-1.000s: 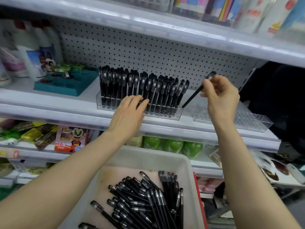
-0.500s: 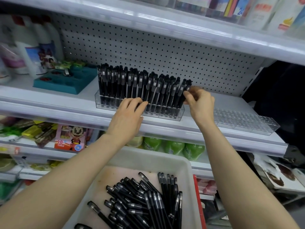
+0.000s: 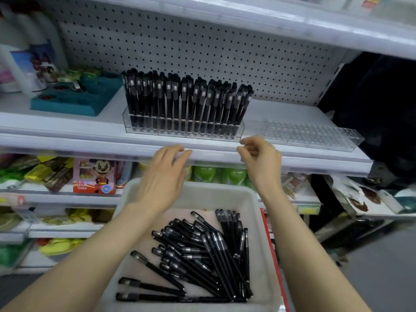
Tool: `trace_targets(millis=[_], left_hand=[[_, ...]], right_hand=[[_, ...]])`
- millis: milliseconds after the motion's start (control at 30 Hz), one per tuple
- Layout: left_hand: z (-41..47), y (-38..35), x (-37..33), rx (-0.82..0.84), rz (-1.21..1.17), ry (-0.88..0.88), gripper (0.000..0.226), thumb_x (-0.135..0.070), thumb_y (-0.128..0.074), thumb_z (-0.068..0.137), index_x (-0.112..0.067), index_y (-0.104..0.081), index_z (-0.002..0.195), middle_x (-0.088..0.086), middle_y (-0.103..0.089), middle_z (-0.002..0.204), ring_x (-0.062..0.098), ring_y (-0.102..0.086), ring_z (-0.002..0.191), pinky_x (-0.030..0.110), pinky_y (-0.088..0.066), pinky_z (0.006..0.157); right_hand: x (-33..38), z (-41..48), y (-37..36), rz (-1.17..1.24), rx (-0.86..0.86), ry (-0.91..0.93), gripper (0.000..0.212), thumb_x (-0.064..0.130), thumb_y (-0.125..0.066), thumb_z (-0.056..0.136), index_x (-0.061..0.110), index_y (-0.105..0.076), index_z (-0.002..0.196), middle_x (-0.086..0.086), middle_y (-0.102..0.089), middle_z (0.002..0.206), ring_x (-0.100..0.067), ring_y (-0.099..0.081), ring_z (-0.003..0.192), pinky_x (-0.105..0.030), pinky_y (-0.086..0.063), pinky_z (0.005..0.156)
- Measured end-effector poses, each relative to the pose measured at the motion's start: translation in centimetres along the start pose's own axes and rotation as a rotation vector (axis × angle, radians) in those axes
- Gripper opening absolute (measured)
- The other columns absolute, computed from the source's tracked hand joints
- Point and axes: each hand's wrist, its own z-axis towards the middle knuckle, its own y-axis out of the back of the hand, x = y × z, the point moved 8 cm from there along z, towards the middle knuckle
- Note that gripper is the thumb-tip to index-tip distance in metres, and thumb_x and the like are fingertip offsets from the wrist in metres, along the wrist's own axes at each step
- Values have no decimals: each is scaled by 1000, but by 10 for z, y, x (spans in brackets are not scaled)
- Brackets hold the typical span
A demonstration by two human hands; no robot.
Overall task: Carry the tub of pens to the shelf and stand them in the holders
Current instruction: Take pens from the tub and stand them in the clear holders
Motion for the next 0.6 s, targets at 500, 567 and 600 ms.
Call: trace_targets(millis=[500,567,600], left_hand=[[-65,-48,38,174,146,140,67,-21,-65,85,-15,-39,146,13,-43,144,31,-30,135,49,-18,118],[-67,-48,40,161,151,126,72,-16,-70,79,-15,-40,145,13,-45,142,31,-31,134,49,-19,118],[-67,-48,40,152,153,121,74,-14,-71,77,-14,-41,145,13,-46,141,31,-32,134,49,-19,117]], right_hand=[[-45,-180,-83,-865,798,-224,78,43,-79,77,7,-40,134,-14,-40,135,-30,-55,115,-36,-46,95],[-46,-174,-87,-835,811,-249,70,37,-80,77,5,-47,130,-14,-41,134,-30,-56,116,-36,-46,96],[-47,-170,-89,-812,828,-268,68,36,-81,77,4,-50,128,-14,-42,133,-30,-55,117,-36,-46,97]])
